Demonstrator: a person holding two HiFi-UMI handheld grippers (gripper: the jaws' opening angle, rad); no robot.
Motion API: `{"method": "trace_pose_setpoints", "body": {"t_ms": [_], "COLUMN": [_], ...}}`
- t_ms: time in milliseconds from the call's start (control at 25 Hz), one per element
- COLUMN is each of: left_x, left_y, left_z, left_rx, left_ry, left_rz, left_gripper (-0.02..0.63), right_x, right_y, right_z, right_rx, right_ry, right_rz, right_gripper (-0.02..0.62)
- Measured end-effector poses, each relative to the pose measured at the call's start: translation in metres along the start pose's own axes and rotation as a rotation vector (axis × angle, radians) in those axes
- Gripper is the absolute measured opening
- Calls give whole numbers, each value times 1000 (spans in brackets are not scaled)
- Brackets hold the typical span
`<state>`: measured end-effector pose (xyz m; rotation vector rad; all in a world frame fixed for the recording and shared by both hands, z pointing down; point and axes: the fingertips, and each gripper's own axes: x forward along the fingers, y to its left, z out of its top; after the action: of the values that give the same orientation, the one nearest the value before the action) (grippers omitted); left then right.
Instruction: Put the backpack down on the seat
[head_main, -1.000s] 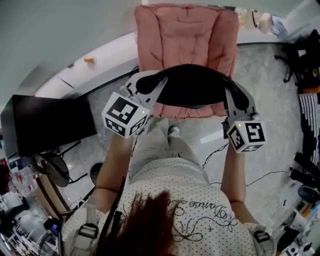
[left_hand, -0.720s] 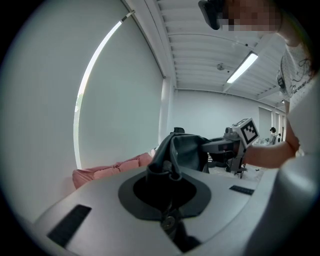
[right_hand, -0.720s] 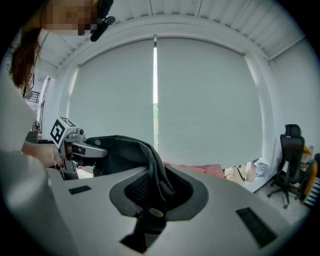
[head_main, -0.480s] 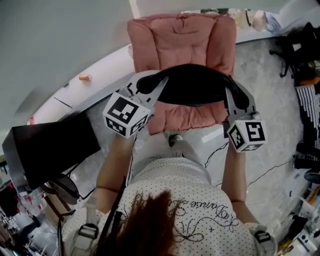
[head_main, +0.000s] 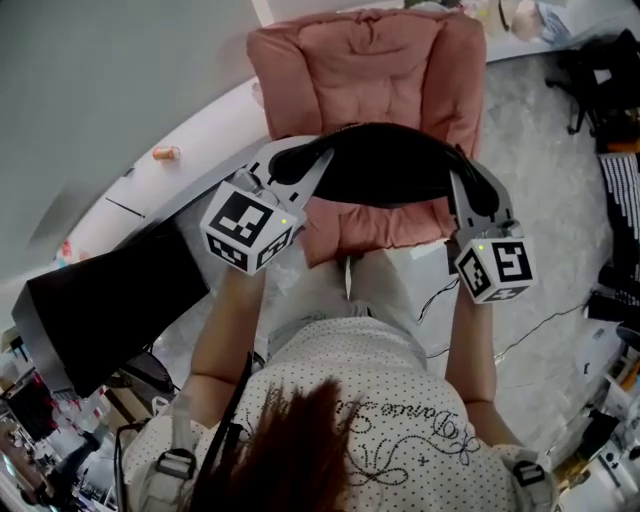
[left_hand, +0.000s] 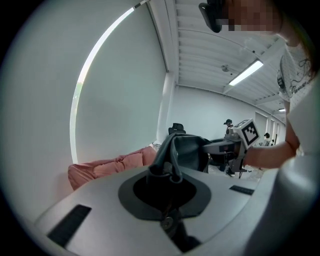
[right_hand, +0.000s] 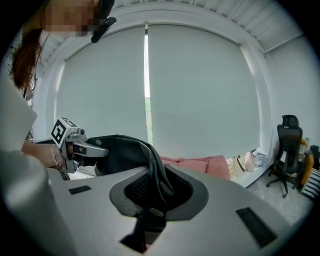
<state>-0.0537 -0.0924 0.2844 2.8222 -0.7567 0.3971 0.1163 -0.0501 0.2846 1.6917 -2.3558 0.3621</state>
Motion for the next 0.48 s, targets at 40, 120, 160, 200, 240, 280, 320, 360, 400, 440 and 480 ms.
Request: {"method": "trace_pose_setpoints", "body": {"t_ms": [40,120,160,200,240,280,320,360,400,440,480], "left_x": [3,8,11,12,14,16,19,23,26,30,33], "left_y": [2,6,8,10,12,13,15,17,19,21,24], "left_z": [-2,-7,-10,-14,-17,-20,-22,-23,-25,-28,-33], "left_rx": [-4,-10,-15,-22,-29,-36,-43,-49,-55,-63,-70], "left_ry": [6,17,23,28,34,39,44,50,56,63,71], "left_rz": [3,16,26,35,44,51,57,65,74,84,94], "left_gripper": [11,11,11,11,11,11,11,11,11,11,11], "right_x": [3,13,17,21,25,28,31,35,40,45,50], "right_y": [-2,-7,-9,-11,-12,-14,-16,-19,-23,-26,-28], "right_z": [-2,-7,-10,-13,-15,-18,-19,-21,-23,-27,-31], "right_rx": [2,5,5,4,1,-2,-4,-2,3,11,18], "right_ry": [5,17,24,33,42,51,59,67,73,80,88], "right_rz": [6,22,34,47,60,72,84,94,104,114,125], "right_gripper": [64,64,64,64,64,64,64,64,64,64,64]}}
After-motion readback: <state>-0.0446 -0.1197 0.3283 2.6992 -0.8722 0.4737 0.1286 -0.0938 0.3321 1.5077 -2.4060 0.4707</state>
